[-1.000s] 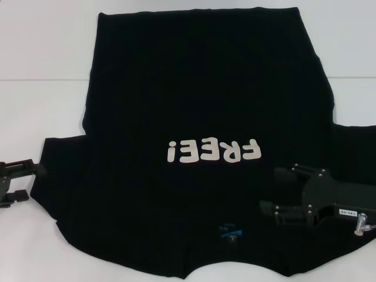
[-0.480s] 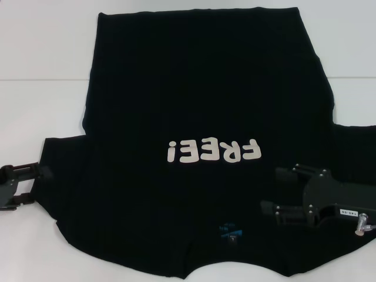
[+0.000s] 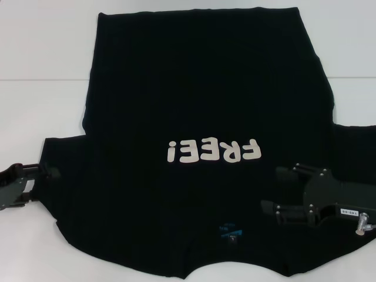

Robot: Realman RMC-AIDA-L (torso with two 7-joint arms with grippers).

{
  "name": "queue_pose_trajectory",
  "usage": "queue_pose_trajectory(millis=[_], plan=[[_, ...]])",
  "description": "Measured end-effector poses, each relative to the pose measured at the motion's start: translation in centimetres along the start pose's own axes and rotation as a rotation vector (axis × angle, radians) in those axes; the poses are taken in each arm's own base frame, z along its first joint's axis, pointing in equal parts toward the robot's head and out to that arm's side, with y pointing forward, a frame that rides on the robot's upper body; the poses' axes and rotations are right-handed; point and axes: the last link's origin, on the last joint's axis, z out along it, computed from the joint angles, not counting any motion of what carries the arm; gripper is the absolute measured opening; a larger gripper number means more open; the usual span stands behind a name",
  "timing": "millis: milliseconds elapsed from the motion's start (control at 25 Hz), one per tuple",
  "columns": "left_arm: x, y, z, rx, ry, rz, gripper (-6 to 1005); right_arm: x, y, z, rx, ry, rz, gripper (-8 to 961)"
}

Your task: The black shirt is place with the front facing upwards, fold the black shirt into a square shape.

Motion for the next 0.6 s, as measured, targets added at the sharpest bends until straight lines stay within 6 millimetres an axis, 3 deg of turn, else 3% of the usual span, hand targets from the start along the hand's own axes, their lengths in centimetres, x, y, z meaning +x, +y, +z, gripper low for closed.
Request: queue_pose_trajectory(millis=[200, 440, 600], plan=[[0.12, 0.13, 0.02, 0.007, -0.008, 0.017, 766, 0.02, 0.00, -0.12, 0.001, -0.001, 0.001, 928], [-0.18, -0.07, 0.35, 0.039, -0.027, 0.034, 547, 0.06, -0.01, -0.19, 0.002, 0.000, 0.001, 928], [-0.22, -0.13, 0.56, 0.046, -0.021, 0.035, 332, 0.05, -0.03, -0.23, 0.003, -0.001, 0.001, 928]])
